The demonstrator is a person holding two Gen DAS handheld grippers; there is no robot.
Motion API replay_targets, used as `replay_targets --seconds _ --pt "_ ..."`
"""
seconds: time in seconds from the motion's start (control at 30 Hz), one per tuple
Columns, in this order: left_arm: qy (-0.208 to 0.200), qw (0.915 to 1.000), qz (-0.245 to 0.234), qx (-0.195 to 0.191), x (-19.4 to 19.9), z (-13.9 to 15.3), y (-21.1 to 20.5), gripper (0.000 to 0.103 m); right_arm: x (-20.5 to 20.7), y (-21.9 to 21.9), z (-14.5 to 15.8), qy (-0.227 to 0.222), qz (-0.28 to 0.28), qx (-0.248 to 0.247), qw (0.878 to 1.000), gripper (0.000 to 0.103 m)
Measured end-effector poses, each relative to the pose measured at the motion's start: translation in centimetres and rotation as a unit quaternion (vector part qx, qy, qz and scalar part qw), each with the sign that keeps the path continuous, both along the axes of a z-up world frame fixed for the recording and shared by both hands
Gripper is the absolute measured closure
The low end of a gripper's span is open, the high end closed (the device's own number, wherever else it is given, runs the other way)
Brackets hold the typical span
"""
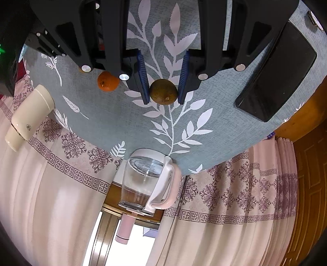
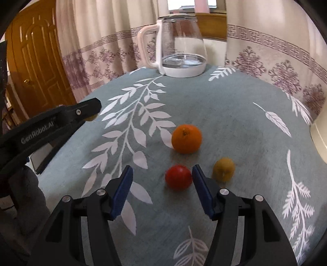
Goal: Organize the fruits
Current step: 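Close the right gripper on the red cherry tomato while the left gripper holds its fruit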
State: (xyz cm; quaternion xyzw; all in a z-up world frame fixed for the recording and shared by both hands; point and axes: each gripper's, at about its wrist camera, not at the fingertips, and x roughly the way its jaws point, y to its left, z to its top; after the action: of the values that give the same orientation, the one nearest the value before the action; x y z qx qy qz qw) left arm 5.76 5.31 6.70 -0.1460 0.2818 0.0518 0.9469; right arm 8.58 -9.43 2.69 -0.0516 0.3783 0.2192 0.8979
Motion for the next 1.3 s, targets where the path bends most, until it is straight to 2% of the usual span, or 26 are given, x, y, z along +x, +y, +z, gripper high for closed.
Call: replay_targets --seconds 0.1,0.23,0.43,0.67,0.97,1.3 --pt "-0.002 1.0000 -0.002 0.004 0.0 0.0 -0.1 0.074 0.3 0.1 -0.6 0.007 -0.024 -0.009 1.000 0.043" --pt "0.002 1.0000 -0.003 0.002 0.1 -0.1 0.1 0.074 0.8 0.1 -1.5 0.021 -0.052 -0.023 0.998 0.050" --pt "-0.001 1.0000 -0.008 0.002 -0.1 0.0 -0.1 0.074 -0.4 -1.4 -1.7 0.025 -0.078 -0.019 0.996 0.051" --pt "-0.003 0.9999 -0.011 0.002 -0.3 0.1 -0.3 0.074 -2.6 -2.7 -1.9 0.029 -0.087 -0.027 0.995 0.051" --pt "-0.003 0.9997 -0.022 0.007 -0.3 0.2 -0.9 0.074 -2.0 -2.2 -1.9 0.026 -0.099 -0.037 0.994 0.052" --pt "-0.006 0.9992 -0.039 0.004 -0.5 0.2 -1.3 0.074 -2.2 -1.6 -1.7 0.023 -0.094 -0.046 0.994 0.072"
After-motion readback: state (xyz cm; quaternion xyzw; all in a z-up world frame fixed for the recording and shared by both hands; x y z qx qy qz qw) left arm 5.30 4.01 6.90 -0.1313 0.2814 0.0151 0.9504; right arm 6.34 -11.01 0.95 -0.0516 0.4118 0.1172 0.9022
